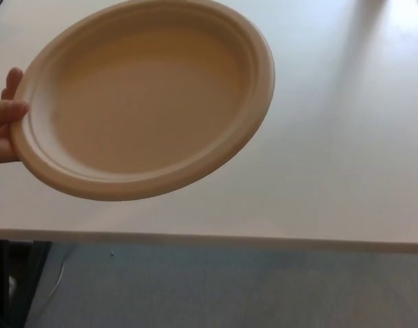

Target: A person passes a plate to the robot and the robot grabs it with its left hand and places it at the centre of the table infront of it

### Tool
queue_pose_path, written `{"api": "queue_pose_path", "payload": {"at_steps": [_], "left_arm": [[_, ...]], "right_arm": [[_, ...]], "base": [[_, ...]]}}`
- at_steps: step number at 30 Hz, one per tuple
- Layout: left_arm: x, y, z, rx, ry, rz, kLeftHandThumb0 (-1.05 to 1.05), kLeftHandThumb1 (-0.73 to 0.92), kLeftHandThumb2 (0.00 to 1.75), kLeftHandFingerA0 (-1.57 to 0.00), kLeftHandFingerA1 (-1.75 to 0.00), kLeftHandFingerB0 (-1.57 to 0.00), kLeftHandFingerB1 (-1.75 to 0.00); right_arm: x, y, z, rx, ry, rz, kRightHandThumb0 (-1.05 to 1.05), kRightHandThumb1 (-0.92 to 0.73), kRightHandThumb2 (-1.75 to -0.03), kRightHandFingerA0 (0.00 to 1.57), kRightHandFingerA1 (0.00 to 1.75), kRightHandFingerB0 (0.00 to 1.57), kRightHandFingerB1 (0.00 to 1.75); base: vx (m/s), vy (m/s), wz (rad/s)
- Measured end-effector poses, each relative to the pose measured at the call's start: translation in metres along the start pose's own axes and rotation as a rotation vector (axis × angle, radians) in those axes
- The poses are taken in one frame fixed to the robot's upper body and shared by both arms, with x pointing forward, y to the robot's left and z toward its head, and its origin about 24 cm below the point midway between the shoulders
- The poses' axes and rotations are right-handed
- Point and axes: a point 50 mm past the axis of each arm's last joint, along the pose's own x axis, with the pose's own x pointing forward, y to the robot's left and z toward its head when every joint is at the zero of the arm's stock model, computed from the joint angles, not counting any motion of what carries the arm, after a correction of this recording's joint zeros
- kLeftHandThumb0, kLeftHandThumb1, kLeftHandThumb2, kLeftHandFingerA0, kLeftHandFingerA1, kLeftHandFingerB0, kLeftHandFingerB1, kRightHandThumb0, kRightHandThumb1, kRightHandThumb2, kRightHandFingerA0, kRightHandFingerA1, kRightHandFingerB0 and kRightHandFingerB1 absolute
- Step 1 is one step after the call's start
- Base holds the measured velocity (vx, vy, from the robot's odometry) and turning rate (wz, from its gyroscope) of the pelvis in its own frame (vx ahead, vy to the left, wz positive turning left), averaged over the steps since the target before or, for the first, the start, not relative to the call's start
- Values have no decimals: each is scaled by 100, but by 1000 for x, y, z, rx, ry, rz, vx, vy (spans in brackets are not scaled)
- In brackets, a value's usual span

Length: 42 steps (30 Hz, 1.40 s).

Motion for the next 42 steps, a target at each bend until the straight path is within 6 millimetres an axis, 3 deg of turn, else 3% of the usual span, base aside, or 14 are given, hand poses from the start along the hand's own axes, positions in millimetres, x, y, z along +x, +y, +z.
{"api": "queue_pose_path", "payload": {"at_steps": [4, 5, 9, 10, 12, 13, 14, 23, 24, 26, 27, 30, 31, 42], "left_arm": [[0, 0, -1, 0, -3, 1, -68, 69, 87, -21, -43, -17, -41], [0, 1, -1, -6, -5, 3, -64, 81, 64, -29, -36, -21, -31], [-1, 3, 1, -35, -28, 2, -67, 79, 63, -26, -34, -22, -31], [-1, 3, 2, -41, -34, 1, -66, 79, 63, -21, -34, -18, -30], [0, 6, 9, -88, -79, 2, -65, 78, 63, -21, -33, -19, -30], [0, 7, 15, -108, -112, 0, -36, 51, 105, 0, -48, 0, -47], [0, 8, 25, -130, -160, -3, -65, 81, 64, -21, -34, -18, -31], [-16, 4, 74, -165, -502, -46, -70, 71, 61, -31, -38, -24, -34], [-19, 3, 75, -166, -523, -50, -75, 58, 87, -21, -46, -13, -43], [-26, -2, 76, -170, -564, -62, -74, 60, 83, -18, -44, -15, -42], [-30, -5, 76, -172, -585, -70, -68, 73, 61, -23, -35, -16, -32], [-43, -9, 74, -171, -635, -90, -68, 74, 62, -24, -35, -18, -32], [-47, -11, 73, -168, -648, -96, -72, 62, 86, -19, -44, -12, -42], [-109, -20, 61, -152, -807, -176, -82, 67, 94, -21, -50, -8, -43]], "right_arm": [[-1, 0, -1, 8, -9, 4, -81, -86, -66, 15, 60, 11, 46], [-1, 0, -1, 10, -11, 5, -82, -86, -66, 16, 61, 12, 46], [-1, 0, -1, 10, -17, 6, -82, -85, -65, 16, 63, 13, 48], [-1, 0, -1, 11, -18, 6, -40, -49, -110, 4, 55, 0, 52], [0, 0, 3, 17, -28, 5, -40, -49, -110, 4, 55, 0, 52], [1, -1, 6, 23, -36, 3, -40, -48, -110, 4, 55, 0, 52], [3, -2, 11, 28, -49, 2, -82, -85, -66, 18, 61, 11, 44], [9, -4, 32, 33, -101, -3, -85, -86, -65, 16, 65, 12, 50], [9, -4, 33, 32, -103, -3, -86, -85, -65, 16, 65, 13, 50], [9, -4, 34, 32, -105, -3, -82, -86, -66, 16, 62, 13, 47], [9, -3, 34, 32, -107, -2, -80, -85, -65, 17, 61, 13, 46], [10, -3, 35, 32, -108, -1, -78, -87, -65, 17, 60, 13, 45], [10, -3, 35, 31, -108, -1, -84, -86, -66, 16, 62, 12, 47], [11, -3, 43, 29, -126, 0, -84, -84, -66, 17, 64, 13, 48]], "base": [[0, 0, 0], [0, 0, 0], [0, 0, 0], [0, 0, 0], [0, 0, 0], [0, 0, 0], [0, 0, 0], [0, 0, 0], [0, 0, 0], [0, 0, 0], [0, 0, 0], [0, 0, 0], [0, 0, 0], [0, 0, 0]]}}
